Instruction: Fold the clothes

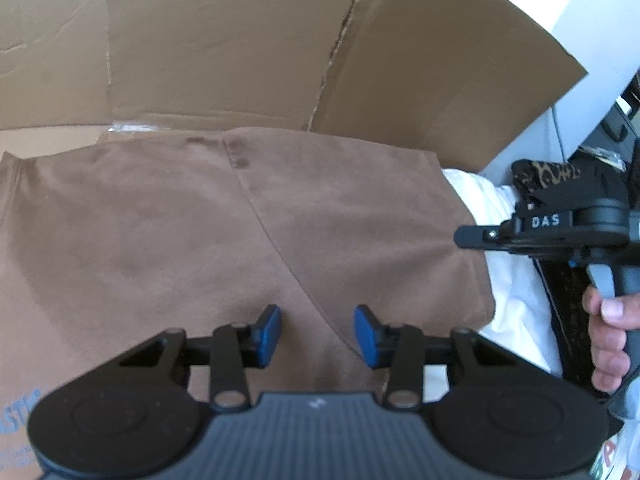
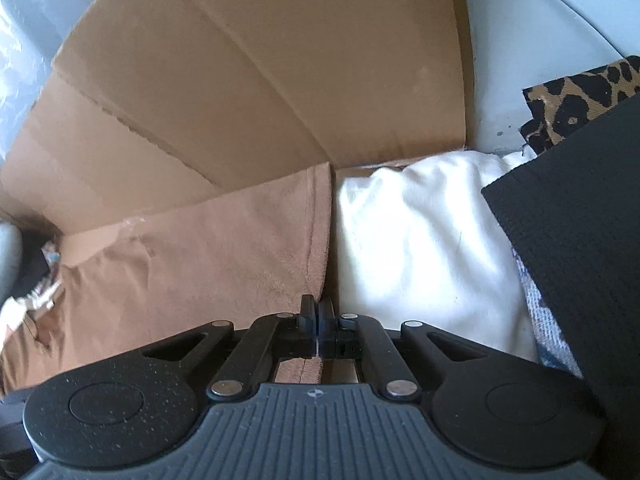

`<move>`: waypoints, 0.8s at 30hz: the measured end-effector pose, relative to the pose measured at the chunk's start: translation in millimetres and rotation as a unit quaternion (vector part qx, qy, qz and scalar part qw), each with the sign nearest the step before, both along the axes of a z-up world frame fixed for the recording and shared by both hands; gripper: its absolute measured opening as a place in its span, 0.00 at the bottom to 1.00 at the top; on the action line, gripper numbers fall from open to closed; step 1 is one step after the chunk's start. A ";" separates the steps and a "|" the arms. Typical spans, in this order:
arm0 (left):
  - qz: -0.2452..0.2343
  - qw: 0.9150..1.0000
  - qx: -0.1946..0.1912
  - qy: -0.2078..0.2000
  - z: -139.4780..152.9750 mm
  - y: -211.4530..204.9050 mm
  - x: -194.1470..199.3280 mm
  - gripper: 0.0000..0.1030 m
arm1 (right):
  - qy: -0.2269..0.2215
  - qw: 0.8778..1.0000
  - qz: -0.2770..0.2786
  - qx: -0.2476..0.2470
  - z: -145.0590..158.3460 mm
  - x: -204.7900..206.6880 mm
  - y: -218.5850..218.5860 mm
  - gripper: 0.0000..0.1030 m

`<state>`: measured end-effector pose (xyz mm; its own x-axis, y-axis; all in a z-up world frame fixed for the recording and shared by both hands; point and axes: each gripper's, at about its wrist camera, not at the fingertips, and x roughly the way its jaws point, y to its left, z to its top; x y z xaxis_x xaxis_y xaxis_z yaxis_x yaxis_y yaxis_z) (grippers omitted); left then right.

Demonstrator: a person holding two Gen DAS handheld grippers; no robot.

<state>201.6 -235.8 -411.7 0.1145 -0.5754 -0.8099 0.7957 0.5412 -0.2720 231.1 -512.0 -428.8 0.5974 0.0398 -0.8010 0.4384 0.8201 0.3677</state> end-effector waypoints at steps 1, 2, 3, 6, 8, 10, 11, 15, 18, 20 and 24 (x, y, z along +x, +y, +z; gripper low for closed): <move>-0.001 1.000 0.002 -0.001 -0.9 -0.9 -0.5 0.42 | 0.003 1.000 0.000 0.000 -1.8 1.2 -0.3 0.00; -0.003 1.000 0.005 -0.003 -1.8 -1.8 -1.1 0.42 | 0.006 1.000 -0.001 0.001 -3.5 2.5 -0.6 0.00; -0.003 1.000 0.006 -0.004 -2.1 -1.0 -1.4 0.42 | 0.009 1.000 -0.001 0.001 -5.3 3.7 -1.0 0.00; -0.005 1.000 0.004 -0.006 -0.6 1.5 -2.4 0.42 | 0.002 1.000 -0.004 0.003 -4.2 2.9 -3.7 0.01; -0.007 1.000 0.002 -0.008 1.5 3.6 -3.4 0.41 | -0.005 1.000 -0.004 0.000 0.1 0.6 -4.6 0.02; -0.010 1.000 -0.001 -0.010 5.8 6.5 -5.2 0.41 | -0.010 1.000 -0.002 -0.006 6.0 -2.4 -4.5 0.07; -0.013 1.000 -0.003 -0.012 8.2 7.8 -6.3 0.41 | -0.013 1.000 0.001 -0.009 9.2 -4.5 -3.8 0.14; -0.024 0.999 -0.009 -0.019 17.8 10.4 -12.9 0.41 | -0.024 0.999 0.012 -0.025 23.4 -14.5 3.0 0.30; -0.035 0.999 -0.010 -0.025 24.1 13.8 -20.5 0.41 | -0.027 0.999 0.025 -0.035 31.7 -24.6 10.3 0.33; -0.038 0.999 -0.005 -0.030 26.8 16.6 -26.9 0.41 | -0.025 0.998 0.031 -0.039 35.4 -31.4 14.9 0.33; -0.053 0.998 0.000 -0.038 29.8 18.7 -39.5 0.39 | -0.018 0.999 0.028 -0.038 36.1 -48.0 24.7 0.33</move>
